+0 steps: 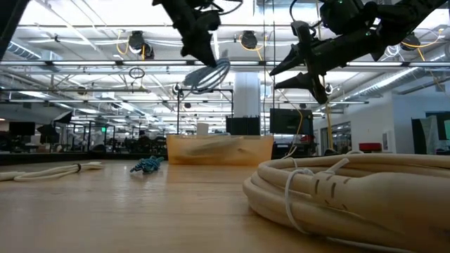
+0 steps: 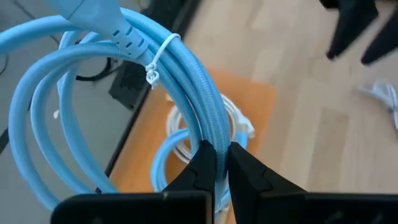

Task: Pick & Place USB Port
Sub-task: Put the large blue charger cable into the orange bin

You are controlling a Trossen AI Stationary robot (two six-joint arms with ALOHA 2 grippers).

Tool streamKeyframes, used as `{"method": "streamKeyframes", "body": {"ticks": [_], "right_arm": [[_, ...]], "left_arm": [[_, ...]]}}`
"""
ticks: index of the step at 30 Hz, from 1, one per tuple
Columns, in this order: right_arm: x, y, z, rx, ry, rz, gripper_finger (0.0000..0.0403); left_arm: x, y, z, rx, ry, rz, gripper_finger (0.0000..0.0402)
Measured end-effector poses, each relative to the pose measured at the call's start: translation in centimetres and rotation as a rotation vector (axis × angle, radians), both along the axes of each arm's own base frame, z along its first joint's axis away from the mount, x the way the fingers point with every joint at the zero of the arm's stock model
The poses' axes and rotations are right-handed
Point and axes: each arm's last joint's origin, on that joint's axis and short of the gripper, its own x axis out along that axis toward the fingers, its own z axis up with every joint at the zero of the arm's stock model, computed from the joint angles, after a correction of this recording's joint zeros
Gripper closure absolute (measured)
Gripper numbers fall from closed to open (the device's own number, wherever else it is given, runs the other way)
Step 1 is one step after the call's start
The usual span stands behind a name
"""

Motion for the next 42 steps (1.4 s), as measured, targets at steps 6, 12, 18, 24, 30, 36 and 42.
{"method": "streamKeyframes", "body": {"ticks": [6, 12, 18, 24, 30, 36, 42], "right_arm": [[0.3, -0.1, 1.2, 0.004, -0.136, -0.012, 0.0261], [0.3, -0.1, 1.5, 0.008, -0.169, -0.015, 0.0261], [0.3, -0.1, 1.5, -0.005, -0.165, -0.016, 0.0261], [0.3, -0.1, 1.5, -0.006, -0.166, -0.018, 0.0261], [0.3, -0.1, 1.6, -0.006, -0.17, -0.019, 0.0261], [0.3, -0.1, 1.6, -0.006, -0.17, -0.019, 0.0261], [0.3, -0.1, 1.6, -0.006, -0.168, -0.024, 0.0261]], "left_arm": [[1.8, -1.7, -1.2, 0.067, 0.152, -0.145, 0.0385], [3.1, -1.9, -2.0, 0.079, 0.13, -0.202, 0.0385], [4.6, -0.8, -3.1, 0.021, 0.039, -0.185, 0.0385], [5.7, 0.6, -4.9, -0.019, 0.009, -0.168, 0.0385], [7.0, 0.9, -6.7, -0.083, -0.013, -0.164, 0.0385], [7.8, 1.5, -7.3, -0.202, -0.089, 0.027, 0.0385], [7.9, 2.1, -6.9, -0.343, -0.179, 0.14, 0.0385]]}}
